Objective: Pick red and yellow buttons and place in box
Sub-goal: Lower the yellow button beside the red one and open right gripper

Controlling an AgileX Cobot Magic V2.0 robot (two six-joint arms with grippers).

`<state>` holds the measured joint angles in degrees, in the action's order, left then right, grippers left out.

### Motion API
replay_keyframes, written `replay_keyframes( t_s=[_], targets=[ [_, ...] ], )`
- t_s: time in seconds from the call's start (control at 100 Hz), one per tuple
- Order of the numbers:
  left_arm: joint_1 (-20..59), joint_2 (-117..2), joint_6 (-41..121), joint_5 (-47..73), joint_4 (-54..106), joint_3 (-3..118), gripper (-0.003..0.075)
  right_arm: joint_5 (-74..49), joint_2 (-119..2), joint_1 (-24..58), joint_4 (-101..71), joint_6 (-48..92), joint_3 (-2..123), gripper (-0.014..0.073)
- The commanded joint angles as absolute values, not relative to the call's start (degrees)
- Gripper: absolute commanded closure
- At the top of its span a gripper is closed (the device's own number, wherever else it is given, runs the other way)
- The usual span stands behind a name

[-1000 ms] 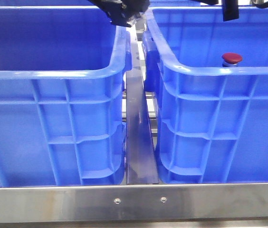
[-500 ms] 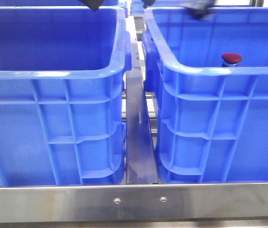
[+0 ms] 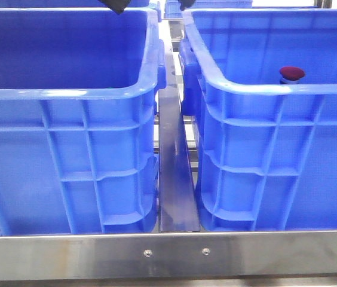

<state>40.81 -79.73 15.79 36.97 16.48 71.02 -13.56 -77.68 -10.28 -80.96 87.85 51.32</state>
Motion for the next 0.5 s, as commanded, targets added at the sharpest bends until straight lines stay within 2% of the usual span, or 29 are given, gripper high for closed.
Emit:
replay_keyframes(
  t_s=[0.0, 0.26, 0.49],
  targets=[
    [41.24, -77.59, 15.83, 34.22, 17.8, 73.19, 0.0048, -11.61, -78.4, -10.6, -82.53, 90.62, 53.9, 0.0395],
    [41.24, -77.59, 15.83, 34.22, 17.93, 73.19, 0.0048, -10.41, -88.46, -10.6, -82.61, 90.76, 58.82, 0.0395],
    [41.24, -77.59, 15.83, 34.22, 18.02, 73.19, 0.0048, -9.65, -92.58, -10.6, -83.86, 90.76, 63.25, 0.0395]
  ],
)
